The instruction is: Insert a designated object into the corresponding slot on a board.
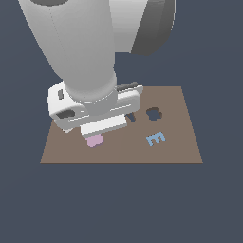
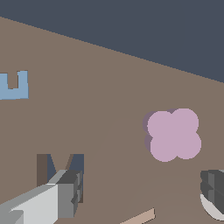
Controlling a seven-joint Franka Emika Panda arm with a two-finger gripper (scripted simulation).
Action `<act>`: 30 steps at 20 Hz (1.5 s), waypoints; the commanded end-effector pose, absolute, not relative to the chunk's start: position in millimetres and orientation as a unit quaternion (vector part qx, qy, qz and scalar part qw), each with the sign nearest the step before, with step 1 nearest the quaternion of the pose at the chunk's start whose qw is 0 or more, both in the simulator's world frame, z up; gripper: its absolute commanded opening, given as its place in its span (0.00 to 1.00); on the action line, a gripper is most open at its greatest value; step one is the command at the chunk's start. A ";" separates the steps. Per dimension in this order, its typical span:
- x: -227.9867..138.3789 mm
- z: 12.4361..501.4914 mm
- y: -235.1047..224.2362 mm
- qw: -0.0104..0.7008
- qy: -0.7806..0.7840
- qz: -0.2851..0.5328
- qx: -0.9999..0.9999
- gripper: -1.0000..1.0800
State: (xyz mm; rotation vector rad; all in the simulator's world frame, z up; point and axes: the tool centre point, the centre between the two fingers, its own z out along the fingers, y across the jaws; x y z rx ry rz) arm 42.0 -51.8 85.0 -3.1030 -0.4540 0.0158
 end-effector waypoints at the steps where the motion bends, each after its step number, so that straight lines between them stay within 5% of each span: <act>1: 50.7 74.5 -62.3 0.002 -0.164 0.003 -0.987 0.96; 27: 75.8 29.9 -85.4 0.000 -0.207 0.000 -0.978 0.96; 28: 75.8 29.9 -85.4 0.000 -0.207 0.000 -0.978 0.00; 30: 75.8 29.9 -85.4 0.000 -0.207 0.000 -0.978 0.00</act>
